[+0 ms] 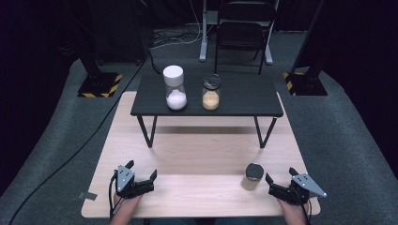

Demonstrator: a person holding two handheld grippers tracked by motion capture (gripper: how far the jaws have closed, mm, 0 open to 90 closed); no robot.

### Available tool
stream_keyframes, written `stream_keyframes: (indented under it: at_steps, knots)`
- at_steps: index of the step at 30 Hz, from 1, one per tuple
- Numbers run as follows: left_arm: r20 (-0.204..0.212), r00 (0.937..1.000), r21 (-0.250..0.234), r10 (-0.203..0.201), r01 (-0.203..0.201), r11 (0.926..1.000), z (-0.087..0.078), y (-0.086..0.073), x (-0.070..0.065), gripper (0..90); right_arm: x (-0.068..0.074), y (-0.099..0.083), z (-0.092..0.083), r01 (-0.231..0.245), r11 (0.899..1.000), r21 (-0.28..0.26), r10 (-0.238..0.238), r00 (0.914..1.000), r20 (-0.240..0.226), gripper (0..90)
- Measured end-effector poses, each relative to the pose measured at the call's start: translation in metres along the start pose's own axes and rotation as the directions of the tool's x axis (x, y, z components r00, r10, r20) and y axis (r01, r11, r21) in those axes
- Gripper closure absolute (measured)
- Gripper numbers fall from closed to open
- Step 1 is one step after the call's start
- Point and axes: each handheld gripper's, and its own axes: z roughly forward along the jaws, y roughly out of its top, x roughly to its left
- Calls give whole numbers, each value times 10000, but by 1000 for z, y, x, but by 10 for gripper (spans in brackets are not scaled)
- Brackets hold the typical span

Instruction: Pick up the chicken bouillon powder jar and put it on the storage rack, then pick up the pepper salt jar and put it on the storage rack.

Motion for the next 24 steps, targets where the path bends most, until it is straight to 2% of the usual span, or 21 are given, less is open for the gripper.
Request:
stream_keyframes:
  at_steps: [12,24]
  knots:
    - [-6,10000,-19,-16,16,10000,0,0,0,2,-1,0,2,-107,9998,169,107,9999,11,0]
    - [-14,10000,-8,6,-6,10000,0,0,0,2,-1,10,-10,-259,9988,-404,257,9997,-50,0]
